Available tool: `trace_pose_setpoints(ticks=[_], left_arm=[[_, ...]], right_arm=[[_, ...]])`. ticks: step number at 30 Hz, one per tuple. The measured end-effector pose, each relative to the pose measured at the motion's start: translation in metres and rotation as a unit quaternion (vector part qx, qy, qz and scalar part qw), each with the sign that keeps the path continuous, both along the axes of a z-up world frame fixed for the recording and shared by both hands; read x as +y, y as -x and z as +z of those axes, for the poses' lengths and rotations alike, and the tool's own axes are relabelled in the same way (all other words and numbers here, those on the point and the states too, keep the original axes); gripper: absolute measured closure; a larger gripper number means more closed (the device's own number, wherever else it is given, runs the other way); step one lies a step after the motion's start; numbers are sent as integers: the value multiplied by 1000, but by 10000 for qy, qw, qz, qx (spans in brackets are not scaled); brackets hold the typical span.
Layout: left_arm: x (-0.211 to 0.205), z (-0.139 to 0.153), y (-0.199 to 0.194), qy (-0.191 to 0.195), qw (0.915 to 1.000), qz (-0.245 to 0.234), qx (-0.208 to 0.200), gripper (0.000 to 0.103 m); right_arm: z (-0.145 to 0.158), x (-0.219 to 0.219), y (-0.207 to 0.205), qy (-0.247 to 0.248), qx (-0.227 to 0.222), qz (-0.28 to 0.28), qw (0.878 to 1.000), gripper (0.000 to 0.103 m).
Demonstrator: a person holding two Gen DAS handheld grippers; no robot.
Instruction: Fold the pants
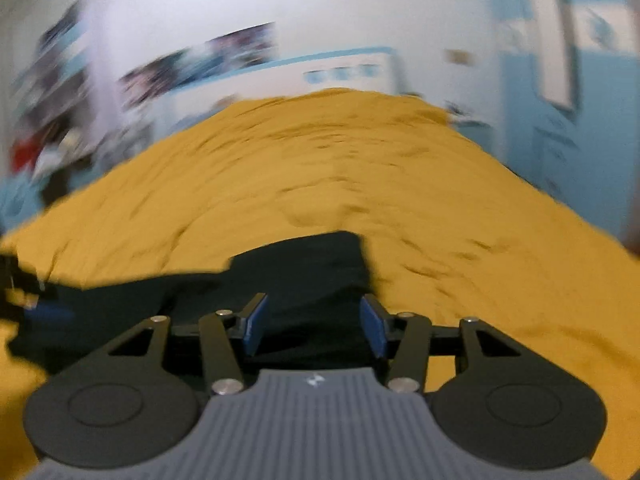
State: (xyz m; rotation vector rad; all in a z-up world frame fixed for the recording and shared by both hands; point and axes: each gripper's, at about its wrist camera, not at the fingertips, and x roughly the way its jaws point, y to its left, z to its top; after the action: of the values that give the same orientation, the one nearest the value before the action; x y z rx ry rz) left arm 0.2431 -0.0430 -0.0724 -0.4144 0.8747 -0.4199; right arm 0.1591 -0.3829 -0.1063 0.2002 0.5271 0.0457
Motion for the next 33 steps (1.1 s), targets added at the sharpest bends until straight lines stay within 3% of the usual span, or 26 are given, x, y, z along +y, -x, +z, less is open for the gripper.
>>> trace_pose_setpoints(ticks=[4,11,12,13,14,16,18,22,25,27,33], left_arm=[[-24,-18,-20,459,9974,-51,551,22],[-41,-43,-40,826,9895,191,1175,27],[-43,-46,-43,1003,9870,221,1239,47],[-43,-48,-44,1166,9843,293,1295,85],[-45,-48,-44,1269,9826,353,1310,91],[-47,-39,-39,1285,9854,338,1063,93],[-47,-30,-33,1438,9856,296,840,94],[-43,-18,-28,1747,9813,354,729,94],[-43,-13,-33,1714,9819,320,745,94],[-44,-11,-35,1691,9821,331,759,94],[-34,-4,-19,1978,9782,253,579,95]], right_arm=[[-19,-31,16,-739,-106,-294,9968,56],[-36,-41,18,-1145,-254,-266,9927,56],[-37,-41,16,-1147,-265,-225,9928,56],[-39,-40,15,-1142,-273,-193,9929,56],[-38,-39,12,-1132,-276,-168,9930,56],[-38,-38,10,-1132,-275,-111,9931,58],[-38,-35,10,-1064,-214,13,9941,74],[-35,-11,1,-413,14,330,9986,75],[-33,6,-3,187,207,425,9987,72],[-31,15,-3,681,333,558,9956,103],[-18,15,16,1311,259,895,9870,103]])
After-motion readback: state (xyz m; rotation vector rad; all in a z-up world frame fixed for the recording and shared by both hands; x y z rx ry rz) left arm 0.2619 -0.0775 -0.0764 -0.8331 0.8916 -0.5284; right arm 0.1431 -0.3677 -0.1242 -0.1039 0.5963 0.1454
